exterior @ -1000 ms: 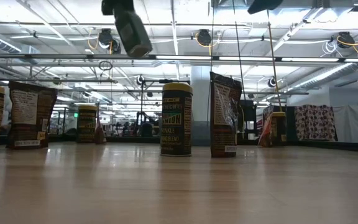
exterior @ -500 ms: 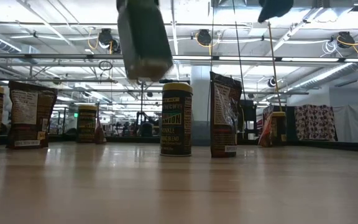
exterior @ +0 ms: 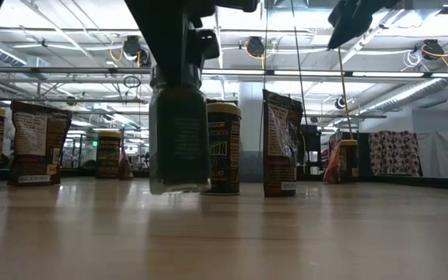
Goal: Sort spices by type
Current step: Put the green seasoning bottle into the right white bin
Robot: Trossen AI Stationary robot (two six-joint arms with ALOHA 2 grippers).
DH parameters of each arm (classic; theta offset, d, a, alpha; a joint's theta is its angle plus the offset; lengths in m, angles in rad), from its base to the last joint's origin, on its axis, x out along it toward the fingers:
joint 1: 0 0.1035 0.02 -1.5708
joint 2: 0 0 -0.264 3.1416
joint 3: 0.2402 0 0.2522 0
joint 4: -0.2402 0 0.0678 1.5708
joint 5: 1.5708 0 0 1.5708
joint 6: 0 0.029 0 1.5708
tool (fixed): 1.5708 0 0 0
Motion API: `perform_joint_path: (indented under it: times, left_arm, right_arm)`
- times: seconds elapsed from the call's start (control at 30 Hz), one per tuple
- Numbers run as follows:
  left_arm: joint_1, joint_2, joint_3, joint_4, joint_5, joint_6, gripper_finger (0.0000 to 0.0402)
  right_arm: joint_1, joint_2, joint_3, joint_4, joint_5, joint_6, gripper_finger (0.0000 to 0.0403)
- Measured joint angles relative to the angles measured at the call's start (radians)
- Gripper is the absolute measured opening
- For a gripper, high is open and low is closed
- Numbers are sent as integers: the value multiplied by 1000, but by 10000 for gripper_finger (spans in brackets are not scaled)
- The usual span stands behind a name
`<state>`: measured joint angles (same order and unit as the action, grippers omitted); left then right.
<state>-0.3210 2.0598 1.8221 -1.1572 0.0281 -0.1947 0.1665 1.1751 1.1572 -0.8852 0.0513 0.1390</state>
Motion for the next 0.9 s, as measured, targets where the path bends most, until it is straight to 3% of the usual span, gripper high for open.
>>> perform_joint_path:
  times: [0.9]
  left_arm:
    - [1, -2, 0, 43, -9, 81, 247]
  right_arm:
    - [0, 0, 0, 38, 1, -31, 309]
